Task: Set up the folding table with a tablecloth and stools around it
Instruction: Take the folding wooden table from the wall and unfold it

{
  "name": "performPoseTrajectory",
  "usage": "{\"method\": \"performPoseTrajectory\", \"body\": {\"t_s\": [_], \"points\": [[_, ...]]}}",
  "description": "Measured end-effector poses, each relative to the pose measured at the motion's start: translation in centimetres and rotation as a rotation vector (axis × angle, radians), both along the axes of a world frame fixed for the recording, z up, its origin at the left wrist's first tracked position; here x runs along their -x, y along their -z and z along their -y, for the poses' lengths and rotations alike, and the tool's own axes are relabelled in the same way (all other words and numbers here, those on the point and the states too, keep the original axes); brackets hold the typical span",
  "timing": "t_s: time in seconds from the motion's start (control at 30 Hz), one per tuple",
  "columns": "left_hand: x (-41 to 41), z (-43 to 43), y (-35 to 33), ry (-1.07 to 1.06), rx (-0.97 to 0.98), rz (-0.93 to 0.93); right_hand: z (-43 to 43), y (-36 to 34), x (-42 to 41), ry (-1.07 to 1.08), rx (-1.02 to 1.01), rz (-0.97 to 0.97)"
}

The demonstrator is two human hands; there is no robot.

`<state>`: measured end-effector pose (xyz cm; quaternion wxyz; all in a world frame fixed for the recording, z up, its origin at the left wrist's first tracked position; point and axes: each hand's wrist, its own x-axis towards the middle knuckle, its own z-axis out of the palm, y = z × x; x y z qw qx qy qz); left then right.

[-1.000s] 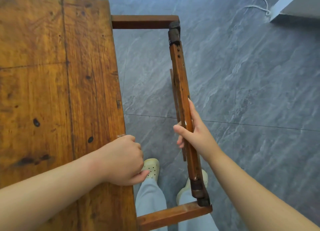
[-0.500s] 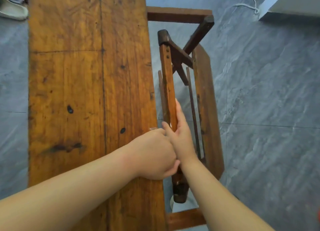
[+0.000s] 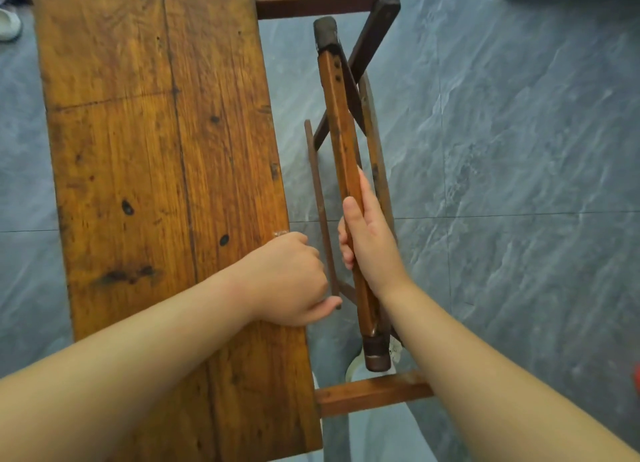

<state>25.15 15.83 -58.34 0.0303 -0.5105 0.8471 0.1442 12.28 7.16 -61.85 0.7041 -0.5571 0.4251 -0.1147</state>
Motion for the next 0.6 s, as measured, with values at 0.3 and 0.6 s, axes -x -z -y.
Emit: {"method": "performPoseTrajectory", "body": {"t_s": [0.3,0.6], "points": [[1.0,0.6,1.2,-0.01,-0.074,-0.121,0.2,1.2,-0.3,-0.006,-0.054,0.057],[0.0,-0.9,1.5,-0.058,-0.036,-0.077,1.3,1.8,-0.4,-0.3,-0.215,-0.143]]}}
